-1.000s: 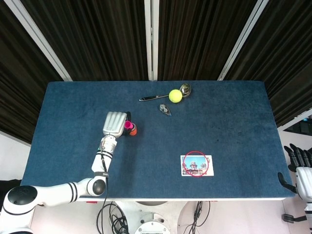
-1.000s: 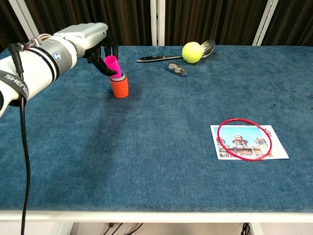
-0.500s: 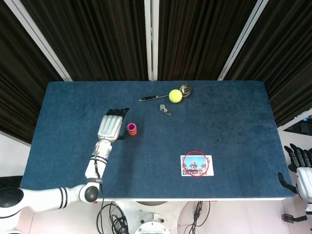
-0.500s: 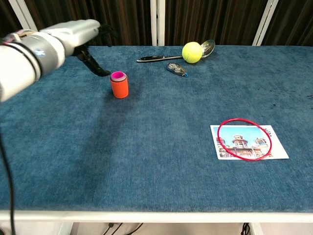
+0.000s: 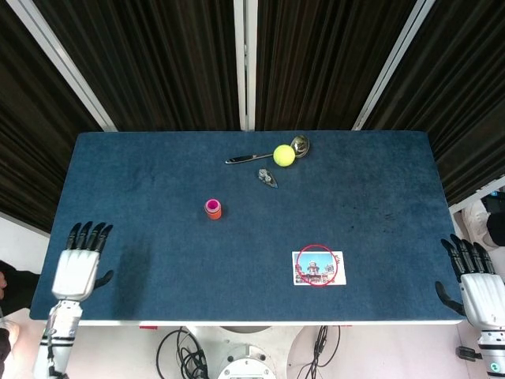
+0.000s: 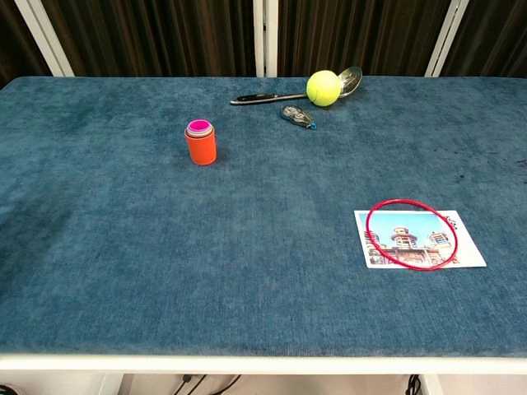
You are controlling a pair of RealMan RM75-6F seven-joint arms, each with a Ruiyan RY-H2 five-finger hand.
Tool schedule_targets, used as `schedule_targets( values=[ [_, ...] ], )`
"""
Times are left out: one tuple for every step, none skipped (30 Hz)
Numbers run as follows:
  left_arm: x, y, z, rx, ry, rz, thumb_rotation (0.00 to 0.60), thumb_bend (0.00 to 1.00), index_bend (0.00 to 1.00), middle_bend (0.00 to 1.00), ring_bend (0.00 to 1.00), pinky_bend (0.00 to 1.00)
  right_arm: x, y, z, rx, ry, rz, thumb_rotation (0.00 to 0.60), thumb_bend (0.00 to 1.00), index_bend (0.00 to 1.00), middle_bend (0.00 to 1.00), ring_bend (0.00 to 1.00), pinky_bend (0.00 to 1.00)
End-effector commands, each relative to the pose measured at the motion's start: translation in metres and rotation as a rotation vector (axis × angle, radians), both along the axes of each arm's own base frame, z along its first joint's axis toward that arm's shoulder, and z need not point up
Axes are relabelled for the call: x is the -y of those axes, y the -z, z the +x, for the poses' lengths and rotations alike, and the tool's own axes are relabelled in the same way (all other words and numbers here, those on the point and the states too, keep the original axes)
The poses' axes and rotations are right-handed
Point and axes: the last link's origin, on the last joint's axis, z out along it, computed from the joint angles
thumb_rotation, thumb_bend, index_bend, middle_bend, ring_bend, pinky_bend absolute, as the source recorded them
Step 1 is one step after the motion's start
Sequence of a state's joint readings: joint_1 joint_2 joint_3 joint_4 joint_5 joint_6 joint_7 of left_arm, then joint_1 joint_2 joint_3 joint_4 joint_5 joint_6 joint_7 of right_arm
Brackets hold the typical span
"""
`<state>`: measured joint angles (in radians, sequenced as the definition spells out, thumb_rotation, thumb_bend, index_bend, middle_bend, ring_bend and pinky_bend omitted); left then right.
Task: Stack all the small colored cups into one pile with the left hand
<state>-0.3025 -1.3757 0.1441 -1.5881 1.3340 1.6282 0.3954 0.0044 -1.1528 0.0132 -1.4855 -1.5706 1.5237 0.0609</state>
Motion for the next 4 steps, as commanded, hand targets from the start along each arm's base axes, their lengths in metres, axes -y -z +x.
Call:
schedule_targets(
  values=[
    [0.0227, -0.0132, -0.0192, -0.057, 0.004, 0.031, 0.600, 0.13, 0.10, 0.07, 0.02, 0.05, 0.0004, 0.0054, 0.0017, -0.001, -0.004, 0.009, 0.600, 0.33, 0.00, 0.00, 0.00, 0.00],
    [0.0254, -0.0142, -0.0213, -0.057, 0.003, 0.027, 0.600, 0.13, 0.10, 0.07, 0.02, 0.05, 0.0005, 0.0072, 0.0023, -0.002, -0.004, 0.015, 0.600, 0.33, 0.00, 0.00, 0.00, 0.00],
    [0.0266, -0.0151, -0.0224, -0.060, 0.004, 0.024, 0.600, 0.13, 0.10, 0.07, 0.02, 0.05, 0.0004, 0.0084, 0.0028, -0.004, -0.005, 0.018, 0.600, 0.33, 0.00, 0.00, 0.00, 0.00],
    [0.0273, -0.0159, -0.0231, -0.061, 0.006, 0.022, 0.600, 0.13, 0.10, 0.07, 0.02, 0.05, 0.0001, 0.0096, 0.0034, -0.005, -0.006, 0.022, 0.600, 0.33, 0.00, 0.00, 0.00, 0.00]
  ],
)
